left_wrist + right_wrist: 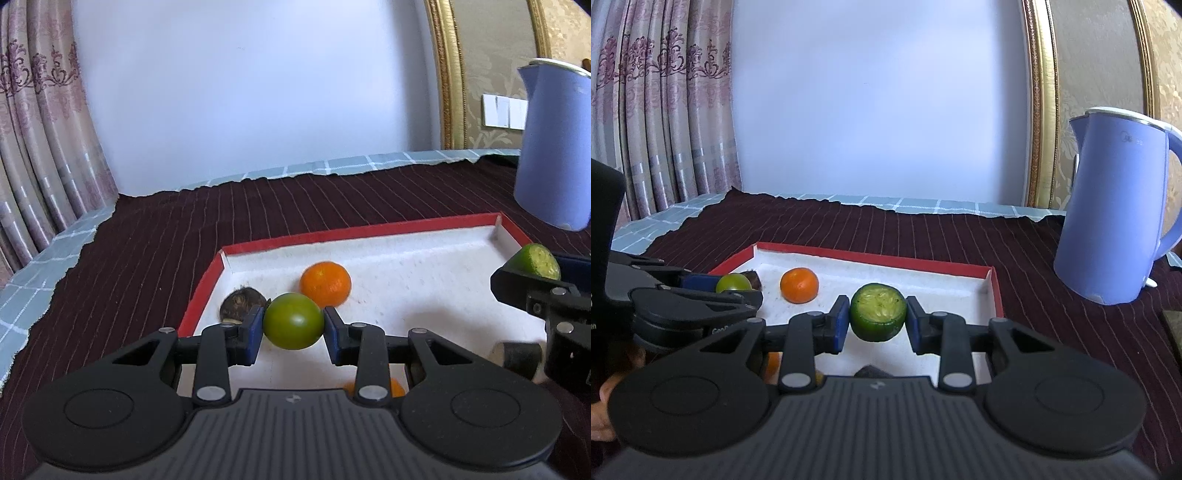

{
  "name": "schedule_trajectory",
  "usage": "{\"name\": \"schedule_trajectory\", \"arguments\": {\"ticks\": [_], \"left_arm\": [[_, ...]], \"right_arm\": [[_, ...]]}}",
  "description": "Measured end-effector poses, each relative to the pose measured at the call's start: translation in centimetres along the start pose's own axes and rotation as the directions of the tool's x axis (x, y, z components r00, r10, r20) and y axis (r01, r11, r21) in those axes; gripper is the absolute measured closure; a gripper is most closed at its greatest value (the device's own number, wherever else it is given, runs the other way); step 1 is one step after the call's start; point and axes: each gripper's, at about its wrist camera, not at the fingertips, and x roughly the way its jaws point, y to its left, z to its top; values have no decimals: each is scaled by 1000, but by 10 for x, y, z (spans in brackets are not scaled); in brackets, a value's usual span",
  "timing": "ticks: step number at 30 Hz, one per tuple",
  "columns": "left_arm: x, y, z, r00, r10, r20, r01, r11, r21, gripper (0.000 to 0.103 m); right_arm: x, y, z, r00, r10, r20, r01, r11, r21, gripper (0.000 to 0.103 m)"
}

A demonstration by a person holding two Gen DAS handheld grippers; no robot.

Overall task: Organize fruits
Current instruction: 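Carry the green tomato with the left tool while the right tool carries the lime half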

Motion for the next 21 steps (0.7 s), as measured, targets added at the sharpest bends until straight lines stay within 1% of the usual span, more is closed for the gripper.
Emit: {"name": "schedule_trajectory", "arguments": {"ticks": [3, 11, 21], "left_arm": [[7, -1, 4, 1000, 18, 3, -18, 1000, -3, 69], [25, -1, 10, 999, 39, -14, -39, 999, -10, 69], [34, -5, 19, 998, 55, 4, -55, 998, -17, 69]], "right_arm": [[9, -2, 2, 1000, -13, 8, 13, 1000, 9, 73], [34, -7, 6, 998, -68, 12, 68, 998, 15, 73], [48, -12, 8, 997, -77, 6, 77, 996, 34, 73]]}}
